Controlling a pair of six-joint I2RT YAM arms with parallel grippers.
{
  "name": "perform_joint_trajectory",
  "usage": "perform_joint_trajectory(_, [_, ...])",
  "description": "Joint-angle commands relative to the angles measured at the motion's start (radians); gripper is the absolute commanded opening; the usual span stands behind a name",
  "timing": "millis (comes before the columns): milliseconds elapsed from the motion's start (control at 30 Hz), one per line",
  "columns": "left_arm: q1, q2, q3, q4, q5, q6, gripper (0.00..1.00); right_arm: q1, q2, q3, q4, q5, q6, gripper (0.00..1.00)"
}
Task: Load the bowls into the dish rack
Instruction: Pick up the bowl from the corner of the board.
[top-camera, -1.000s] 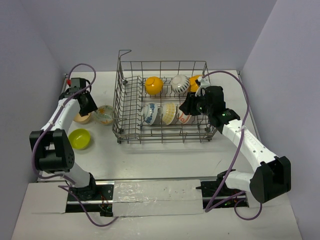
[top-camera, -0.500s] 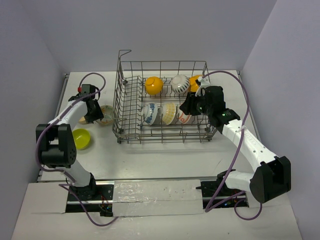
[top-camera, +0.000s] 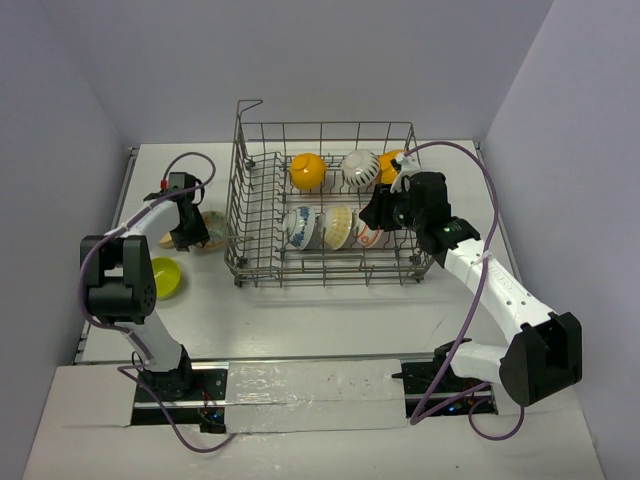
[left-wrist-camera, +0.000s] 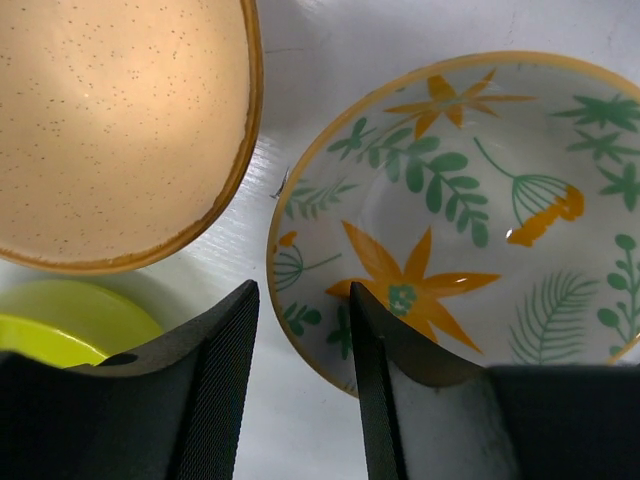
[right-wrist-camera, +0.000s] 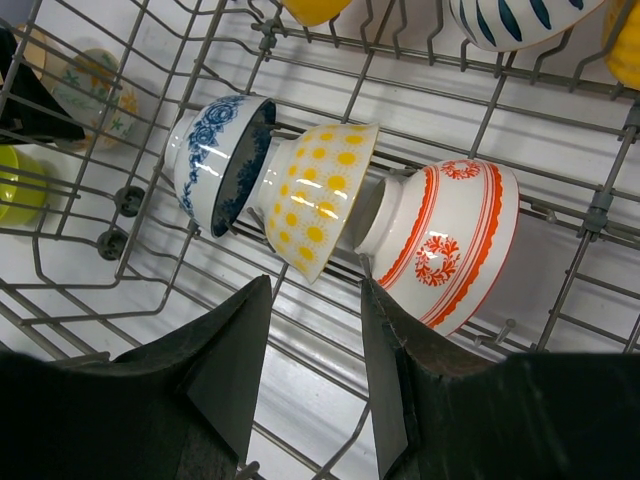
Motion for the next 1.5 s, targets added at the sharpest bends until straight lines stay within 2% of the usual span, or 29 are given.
perform_joint_trajectory(0, [-0.005, 0.009, 0.011, 0.027, -0.015, -0.001, 0.45, 0.009, -0.026, 0.024, 0.003, 0.02, -0.016, 0.49])
perform_joint_trajectory(200, [-0.005, 0.029, 0.025, 0.024, -0.015, 0.0, 0.34, 0.01, -0.027, 0.026, -0.002, 0.023, -0.018, 0.49])
perform_joint_trajectory(233, [-0.005, 0.026, 0.026, 0.022, -0.022, 0.0, 0.28, 0.012, -0.027, 0.027, -0.002, 0.023, -0.019, 0.49])
perform_joint_trajectory(333, [-0.005, 0.017, 0.02, 0.024, -0.026, 0.003, 0.19, 0.012, -0.026, 0.026, -0.002, 0.024, -0.019, 0.49])
perform_joint_trajectory(433, [-0.005, 0.003, 0.014, 0.022, -0.032, 0.0, 0.02, 0.013, -0.027, 0.027, -0.003, 0.024, -0.019, 0.49])
perform_joint_trajectory(467, [-0.005, -0.002, 0.011, 0.024, -0.034, -0.001, 0.01, 0.013, -0.029, 0.029, -0.003, 0.023, -0.019, 0.49])
perform_joint_trajectory(1033, [-0.021, -0.126, 0.012, -0.016, -0.121, -0.012, 0.0, 0.024, -0.043, 0.029, -0.011, 0.028, -0.022, 0.49])
perform_joint_trajectory(1467, [0.001, -0.204, 0.091, -0.059, -0.2, -0.017, 0.0, 0.027, -0.038, 0.033, -0.014, 0.023, -0.022, 0.49])
